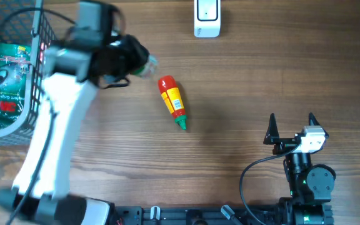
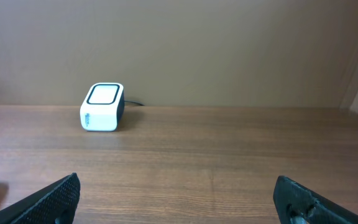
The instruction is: Scan the item barcode
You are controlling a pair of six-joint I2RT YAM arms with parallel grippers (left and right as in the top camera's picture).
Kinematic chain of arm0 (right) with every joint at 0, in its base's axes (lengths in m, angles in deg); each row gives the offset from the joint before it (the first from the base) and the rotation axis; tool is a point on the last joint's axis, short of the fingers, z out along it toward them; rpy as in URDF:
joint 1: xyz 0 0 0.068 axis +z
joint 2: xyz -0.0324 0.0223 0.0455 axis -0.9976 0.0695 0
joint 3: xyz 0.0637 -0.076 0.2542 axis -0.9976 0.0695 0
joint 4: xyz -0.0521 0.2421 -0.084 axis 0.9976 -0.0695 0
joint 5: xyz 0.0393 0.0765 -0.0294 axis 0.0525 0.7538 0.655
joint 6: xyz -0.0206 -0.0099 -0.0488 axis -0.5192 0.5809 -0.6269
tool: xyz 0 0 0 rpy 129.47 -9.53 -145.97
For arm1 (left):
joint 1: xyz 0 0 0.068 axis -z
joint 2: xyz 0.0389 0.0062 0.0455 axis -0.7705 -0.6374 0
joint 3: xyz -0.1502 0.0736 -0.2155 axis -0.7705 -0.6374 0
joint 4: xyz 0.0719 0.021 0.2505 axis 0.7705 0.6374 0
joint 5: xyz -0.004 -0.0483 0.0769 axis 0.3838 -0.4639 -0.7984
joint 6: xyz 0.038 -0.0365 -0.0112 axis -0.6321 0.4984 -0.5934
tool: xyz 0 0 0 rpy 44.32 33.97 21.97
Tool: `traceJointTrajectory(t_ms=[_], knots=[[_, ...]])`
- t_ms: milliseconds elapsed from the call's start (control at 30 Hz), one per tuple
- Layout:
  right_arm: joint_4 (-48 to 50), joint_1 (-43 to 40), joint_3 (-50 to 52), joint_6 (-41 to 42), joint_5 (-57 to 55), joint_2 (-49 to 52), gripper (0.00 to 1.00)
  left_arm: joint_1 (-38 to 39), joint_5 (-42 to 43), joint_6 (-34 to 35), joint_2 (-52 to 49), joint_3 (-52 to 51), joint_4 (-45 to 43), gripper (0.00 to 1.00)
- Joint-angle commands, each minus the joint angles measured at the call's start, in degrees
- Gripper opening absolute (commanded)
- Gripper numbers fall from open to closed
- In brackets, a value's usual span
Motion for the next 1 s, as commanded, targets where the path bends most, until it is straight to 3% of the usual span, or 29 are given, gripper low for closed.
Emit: traceJointTrajectory(t_ms=[0,100,367,533,667,733,833,967], knots=[[0.1,0.3,0.0,-0.7,0.9,-0.3,1.00,2.1,-5.6,6.1,-6.7,-0.2,0.2,0.54],[0.1,0.3,0.0,-0.7,0.9,-0.3,1.00,2.6,-6.1,11.3,-10.7,-0.4,1.0,0.52],[0.1,0.3,0.0,-0.7,0.9,-0.3,1.00,5.2,-13.3,33.3,-17.9,-7.0,-0.4,0.53],[0.1,0.3,0.0,-0.7,0.9,-0.3,1.00,6.9,-12.6,39.1,-18.5,-14.8,-7.5,0.55],[0.1,0.3,0.0,-0.7,0.9,-0.3,1.00,8.2,-12.6,39.0,-18.5,-17.9,-11.8,0.57],[0.1,0.3,0.0,-0.7,0.9,-0.3,1.00,9.3,-15.3,39.0,-18.5,-18.5,-12.4,0.66],[0.1,0.3,0.0,-0.7,0.9,-0.3,1.00,10.9,-17.6,38.5,-18.4,-18.5,-12.3,0.99],[0.1,0.3,0.0,-0.7,0.9,-0.3,1.00,12.0,-18.1,35.6,-16.0,-17.8,-11.9,1.00]])
